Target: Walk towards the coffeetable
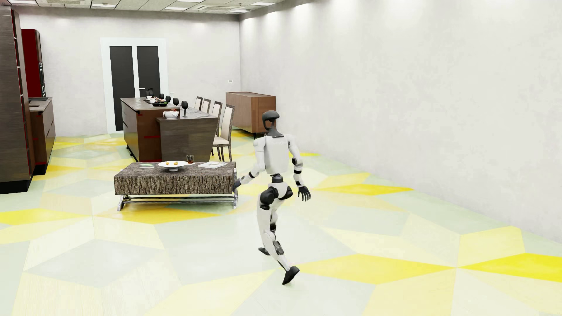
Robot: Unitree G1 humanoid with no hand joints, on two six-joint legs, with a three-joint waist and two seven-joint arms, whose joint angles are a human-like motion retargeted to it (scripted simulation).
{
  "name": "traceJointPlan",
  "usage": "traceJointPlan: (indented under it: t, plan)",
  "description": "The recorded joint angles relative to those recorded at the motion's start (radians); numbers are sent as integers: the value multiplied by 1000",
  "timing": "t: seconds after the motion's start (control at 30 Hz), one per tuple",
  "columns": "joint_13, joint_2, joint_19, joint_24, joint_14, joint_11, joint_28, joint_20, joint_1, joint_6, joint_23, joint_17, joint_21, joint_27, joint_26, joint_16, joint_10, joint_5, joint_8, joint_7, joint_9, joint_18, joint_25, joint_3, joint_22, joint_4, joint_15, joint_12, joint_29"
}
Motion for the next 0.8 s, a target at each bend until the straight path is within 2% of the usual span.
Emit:
traceJointPlan:
  t: [0.03,0.07,0.1,0.13,0.17,0.2,0.23,0.27,0.3,0.33,0.37,0.4,0.43,0.47,0.5,0.53,0.57,0.6,0.63,0.67,0.7,0.73,0.77,0.8]
  plan:
    - [-41,29,14,-8,200,115,6,19,-104,15,50,18,31,17,31,6,245,16,-22,21,7,-35,-12,0,4,68,-98,40,56]
    - [-100,85,18,4,196,161,4,34,-221,33,102,15,89,13,77,2,428,50,-39,42,13,-7,-29,14,41,139,-186,64,162]
    - [-170,170,22,26,100,137,-6,42,-341,50,141,-3,157,-9,133,-9,525,98,-43,47,14,90,-56,38,111,154,-242,76,263]
    - [-245,271,30,50,21,69,-32,48,-438,60,162,-26,228,-37,191,-24,523,148,-27,82,11,93,-91,64,198,161,-274,89,319]
    - [-321,373,40,74,-34,1,-84,53,-520,64,167,-55,296,-69,240,-32,456,193,6,116,4,109,-133,90,280,145,-302,119,331]
    - [-398,467,45,104,-76,-50,-157,49,-584,63,154,-74,366,-93,292,-47,333,228,47,151,-5,81,-182,113,345,128,-335,143,319]
    - [-483,545,44,129,-91,-68,-246,49,-639,59,130,-88,434,-121,299,-42,173,251,84,177,-15,60,-219,136,380,112,-383,196,302]
    - [-564,611,46,148,-79,-65,-323,58,-680,54,88,-97,486,-152,290,-39,-28,265,123,181,-24,62,-237,158,387,91,-444,255,285]
    - [-631,680,52,155,-54,-65,-358,86,-692,50,28,-101,506,-183,277,-53,-281,265,180,143,-31,24,-230,179,372,57,-507,318,263]
    - [-669,758,60,150,-33,-66,-339,135,-668,47,-44,-96,490,-213,276,-81,-549,259,238,71,-38,-9,-192,198,352,34,-566,384,223]
    - [-671,842,68,138,-94,-37,-287,189,-661,51,-119,-84,450,-246,283,-115,-654,250,271,72,-43,-57,-129,212,341,48,-616,449,165]
    - [-649,892,74,129,7,45,-241,226,-651,58,-192,-84,403,-279,296,-151,-614,221,262,146,-45,-65,-62,222,351,67,-596,491,107]
    - [-617,889,121,137,194,220,-221,234,-687,57,-258,-103,360,-299,312,-181,-422,167,248,153,-38,33,-18,231,380,53,-480,508,63]
    - [-580,828,207,161,96,467,-227,223,-717,48,-302,-114,317,-298,330,-192,-213,116,239,173,-25,94,0,233,415,42,-291,502,29]
    - [-546,714,265,193,-15,723,-246,206,-708,36,-307,-102,275,-271,342,-185,-87,61,230,190,-11,116,3,232,437,36,-163,474,-5]
    - [-531,578,237,222,-82,896,-256,193,-657,21,-262,-76,254,-214,340,-172,-65,-26,211,211,0,109,-1,223,428,27,-186,431,-32]
    - [-536,446,131,250,-108,965,-235,187,-585,5,-176,-61,273,-139,319,-156,-108,-87,190,228,7,105,-13,204,389,11,-212,386,-20]
    - [-545,345,62,271,-113,945,-179,184,-514,-7,-71,-73,332,-77,275,-139,-166,-109,152,234,9,104,-38,181,333,-9,-239,344,53]
    - [-539,277,21,273,-110,852,-112,177,-449,-14,26,-103,408,-55,212,-120,-216,-99,105,225,8,109,-66,160,276,-31,-256,304,164]
    - [-510,226,54,251,-129,714,-66,157,-387,-16,93,-141,466,-62,158,-105,-253,-58,91,206,5,114,-85,144,224,-52,-255,250,270]
    - [-480,196,115,208,-168,527,-50,132,-330,-15,150,-172,496,-70,96,-85,-272,-26,97,190,-1,118,-82,134,176,-69,-250,213,346]
    - [-434,188,141,155,-236,306,-61,109,-282,-14,179,-205,504,-71,40,-61,-272,-7,118,175,-8,116,-70,128,136,-83,-230,176,386]
    - [-382,208,153,108,-307,69,-78,86,-246,-16,188,-222,502,-59,7,-43,-246,-10,126,154,-16,109,-60,125,92,-93,-189,132,386]
    - [-320,224,117,68,-375,-79,-88,65,-230,-20,181,-228,485,-50,-14,-25,-182,-27,110,122,-19,96,-50,122,42,-96,-46,93,353]
